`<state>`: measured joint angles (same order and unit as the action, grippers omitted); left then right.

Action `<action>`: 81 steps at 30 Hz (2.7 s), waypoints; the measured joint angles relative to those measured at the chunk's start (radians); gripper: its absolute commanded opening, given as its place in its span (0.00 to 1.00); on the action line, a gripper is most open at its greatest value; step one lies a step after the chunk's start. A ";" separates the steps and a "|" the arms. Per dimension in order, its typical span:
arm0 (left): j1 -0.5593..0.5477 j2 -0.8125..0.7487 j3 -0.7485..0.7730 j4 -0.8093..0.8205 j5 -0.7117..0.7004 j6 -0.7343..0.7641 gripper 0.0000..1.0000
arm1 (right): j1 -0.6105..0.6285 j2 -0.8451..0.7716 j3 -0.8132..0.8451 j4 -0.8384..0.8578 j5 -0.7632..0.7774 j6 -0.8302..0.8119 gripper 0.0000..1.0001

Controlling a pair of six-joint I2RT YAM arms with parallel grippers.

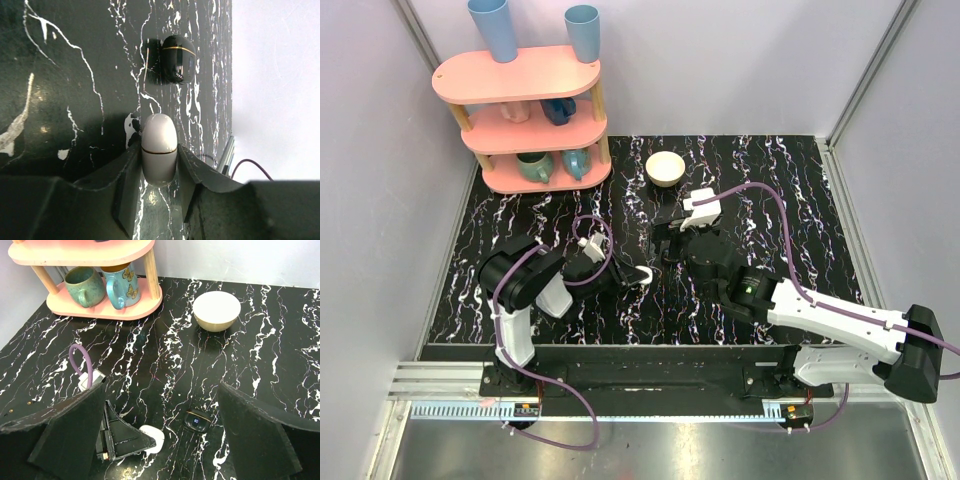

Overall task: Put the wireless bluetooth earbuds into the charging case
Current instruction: Place the charging case with the earbuds at the center of the board, then reset both arms

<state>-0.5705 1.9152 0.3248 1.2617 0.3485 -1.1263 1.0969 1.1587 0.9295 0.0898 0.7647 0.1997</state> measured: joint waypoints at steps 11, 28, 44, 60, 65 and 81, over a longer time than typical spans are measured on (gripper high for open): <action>-0.001 -0.137 0.002 -0.064 0.006 0.088 0.59 | -0.016 -0.001 0.000 -0.027 -0.025 0.019 1.00; -0.002 -0.582 0.031 -0.543 -0.117 0.372 0.84 | -0.085 -0.026 -0.002 -0.043 -0.027 0.047 1.00; 0.004 -1.069 0.157 -1.065 -0.525 0.687 0.99 | -0.515 -0.076 -0.062 -0.227 -0.241 0.200 1.00; 0.004 -1.126 0.157 -1.094 -0.658 0.684 0.99 | -1.003 0.027 -0.084 -0.313 -0.692 0.337 1.00; 0.004 -1.126 0.157 -1.106 -0.675 0.682 0.99 | -1.012 0.040 -0.075 -0.312 -0.704 0.310 1.00; 0.004 -1.126 0.197 -1.234 -0.952 0.577 0.99 | -1.012 0.117 -0.039 -0.316 -0.766 0.208 1.00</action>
<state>-0.5667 0.7895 0.5220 0.0280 -0.6037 -0.5495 0.0849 1.2762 0.8906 -0.2260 -0.0017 0.4076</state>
